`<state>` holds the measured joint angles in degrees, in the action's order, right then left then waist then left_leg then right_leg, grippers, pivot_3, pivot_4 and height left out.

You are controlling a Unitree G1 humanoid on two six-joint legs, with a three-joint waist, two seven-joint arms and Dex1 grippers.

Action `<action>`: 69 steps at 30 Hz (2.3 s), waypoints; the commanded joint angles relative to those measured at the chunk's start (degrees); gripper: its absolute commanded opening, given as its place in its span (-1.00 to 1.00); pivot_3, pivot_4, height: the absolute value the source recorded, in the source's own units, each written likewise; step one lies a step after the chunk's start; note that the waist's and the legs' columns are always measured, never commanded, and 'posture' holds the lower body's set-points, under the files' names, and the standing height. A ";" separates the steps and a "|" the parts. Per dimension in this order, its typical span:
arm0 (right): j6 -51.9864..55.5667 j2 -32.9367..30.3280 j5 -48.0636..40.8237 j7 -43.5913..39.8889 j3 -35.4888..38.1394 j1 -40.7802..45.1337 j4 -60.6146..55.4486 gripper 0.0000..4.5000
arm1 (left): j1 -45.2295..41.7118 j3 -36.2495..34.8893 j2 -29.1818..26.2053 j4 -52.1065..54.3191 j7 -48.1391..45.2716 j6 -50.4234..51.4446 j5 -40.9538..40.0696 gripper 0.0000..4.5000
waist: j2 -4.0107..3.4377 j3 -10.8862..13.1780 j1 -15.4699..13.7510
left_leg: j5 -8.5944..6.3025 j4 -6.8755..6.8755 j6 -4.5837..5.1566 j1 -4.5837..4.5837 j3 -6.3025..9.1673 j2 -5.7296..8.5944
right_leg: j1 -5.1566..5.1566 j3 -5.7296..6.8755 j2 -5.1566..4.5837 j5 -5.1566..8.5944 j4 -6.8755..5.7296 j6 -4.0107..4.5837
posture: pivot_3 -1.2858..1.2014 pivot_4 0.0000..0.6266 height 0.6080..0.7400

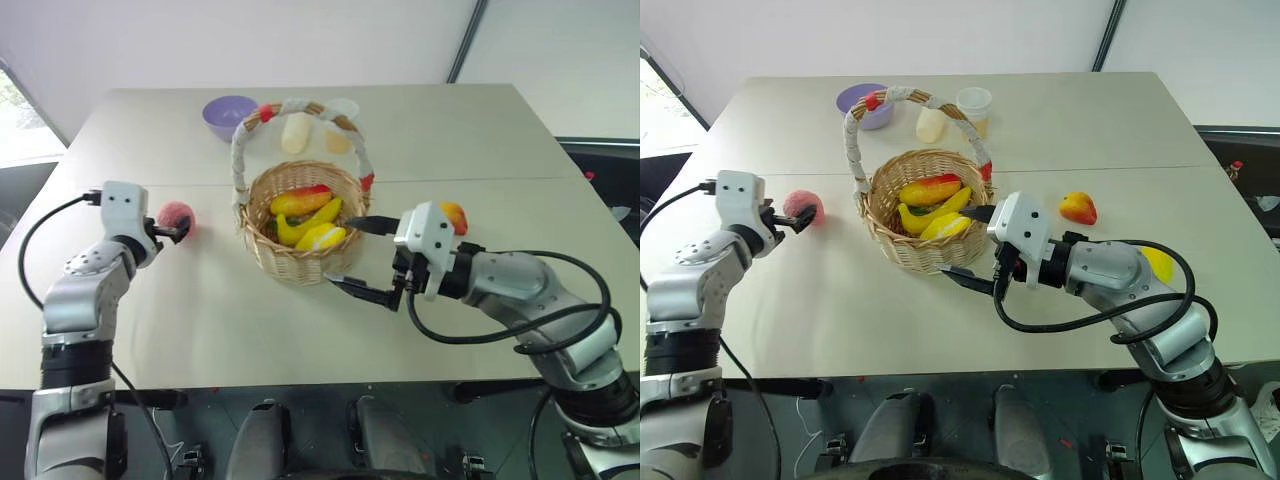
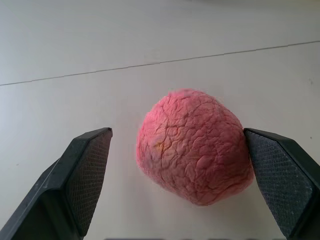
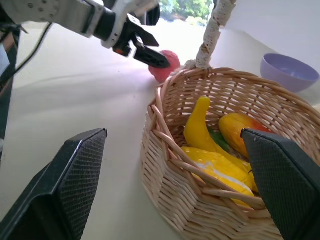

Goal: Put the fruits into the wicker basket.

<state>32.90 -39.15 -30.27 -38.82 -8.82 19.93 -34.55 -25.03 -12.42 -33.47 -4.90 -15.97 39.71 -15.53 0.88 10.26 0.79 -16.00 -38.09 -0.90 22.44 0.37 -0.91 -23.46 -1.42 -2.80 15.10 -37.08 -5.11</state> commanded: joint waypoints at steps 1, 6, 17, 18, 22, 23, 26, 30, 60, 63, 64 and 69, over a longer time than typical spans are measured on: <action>-3.24 1.18 1.62 -0.83 0.43 -1.30 -0.87 1.00 | -1.85 0.72 -0.23 -3.05 0.37 -0.53 2.09 0.99 | 0.02 0.01 0.19 | 0.00 0.00 0.00 0.00 -0.01 0.00 | 0.00 0.00 0.02 0.00 0.00 0.00 | 0.03 -0.52 1.00; -4.84 2.55 3.29 -0.92 0.42 -3.30 -0.86 1.00 | -4.98 1.75 0.30 -7.89 -0.70 -2.81 3.01 0.99 | 0.05 0.03 -0.08 | 0.01 0.00 -0.02 0.00 0.02 -0.01 | -0.03 0.01 0.11 0.00 -0.03 0.01 | 0.03 -0.52 1.00; -6.48 4.88 6.09 -1.41 -0.22 -5.41 -0.77 1.00 | -8.56 2.87 1.36 -13.49 -2.89 -6.67 4.47 0.88 | 0.08 0.04 -0.06 | 0.01 0.00 -0.02 0.01 0.01 0.00 | -0.02 0.01 0.04 0.00 -0.03 0.00 | 0.03 -0.52 1.00; -6.62 5.02 6.25 -1.49 -0.28 -5.48 -0.68 1.00 | -8.77 2.56 1.66 -13.73 -2.85 -7.18 4.39 0.75 | 0.08 0.04 -0.09 | 0.01 0.00 -0.02 0.01 0.01 -0.01 | -0.02 0.01 0.04 0.00 -0.03 0.00 | 0.03 -0.52 1.00; -7.06 5.43 6.88 -1.90 -0.38 -5.63 -0.33 1.00 | -9.00 2.79 1.53 -13.96 -2.48 -7.83 5.28 0.06 | 0.08 0.05 -0.06 | 0.01 0.00 -0.02 0.01 0.01 0.00 | -0.02 0.01 0.04 0.00 -0.02 0.00 | 0.03 -0.52 1.00; -7.07 5.48 6.93 -2.01 -0.29 -5.67 -0.34 1.00 | -8.72 2.70 1.33 -13.58 -2.46 -7.86 5.43 0.02 | 0.08 0.05 -0.07 | 0.01 0.00 -0.02 0.01 0.01 0.00 | -0.02 0.01 0.04 0.00 -0.02 0.00 | 0.03 -0.52 1.00; -7.08 5.25 6.79 -2.48 0.42 -6.09 -0.59 1.00 | -6.17 -0.19 1.02 -9.42 -3.54 -9.64 3.75 0.02 | 0.08 0.05 -0.01 | 0.01 0.00 -0.02 0.00 0.01 0.00 | -0.02 0.01 0.04 -0.01 -0.02 0.00 | 0.03 -0.52 1.00; -6.83 3.55 5.17 -3.95 3.72 -7.15 -1.43 1.00 | 1.01 -8.63 0.26 6.45 -13.00 -10.36 -8.31 0.02 | 0.19 0.12 0.18 | 0.01 0.02 -0.03 0.03 0.00 -0.10 | -0.07 -0.02 -0.03 0.00 -0.02 0.00 | 0.03 -0.52 1.00; -3.60 -3.66 17.62 8.82 13.90 -3.08 19.33 1.00 | -7.28 15.77 2.61 22.26 -28.66 -4.43 -15.09 0.98 | 0.25 0.23 0.22 | 0.03 0.03 -0.03 0.00 -0.14 0.02 | 0.01 -0.06 0.11 0.03 0.06 0.02 | 0.03 -0.52 1.00; -9.42 -3.77 24.08 9.77 9.78 0.62 29.67 1.00 | -5.54 16.59 1.93 24.41 -31.06 -4.44 -15.09 0.98 | 0.20 0.26 0.20 | 0.03 0.03 -0.03 -0.01 -0.16 0.02 | -0.01 -0.06 0.14 0.03 0.04 0.02 | 0.03 -0.52 1.00; -11.81 -3.72 26.19 10.08 8.43 2.06 33.16 1.00 | -4.90 17.01 1.52 25.18 -31.73 -4.38 -14.79 0.98 | 0.20 0.26 0.23 | 0.04 0.03 -0.04 -0.01 -0.16 0.02 | 0.00 -0.06 0.15 0.03 0.03 0.02 | 0.03 -0.52 1.00; -21.81 -1.35 32.56 11.73 4.49 11.00 52.33 1.00 | -2.34 18.23 0.56 27.39 -31.72 -4.52 -12.73 0.98 | 0.13 0.32 0.20 | 0.03 0.03 -0.03 -0.01 -0.20 0.03 | 0.00 -0.10 0.14 0.02 0.04 0.02 | 0.03 -0.52 1.00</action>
<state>14.72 -40.95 0.60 -27.82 -4.44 28.54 14.46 -27.12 6.56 -32.70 20.10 -47.95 36.36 -28.36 1.01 10.58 0.99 -15.97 -38.07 -0.93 22.44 0.17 -0.88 -23.48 -1.52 -2.66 15.12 -37.04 -5.10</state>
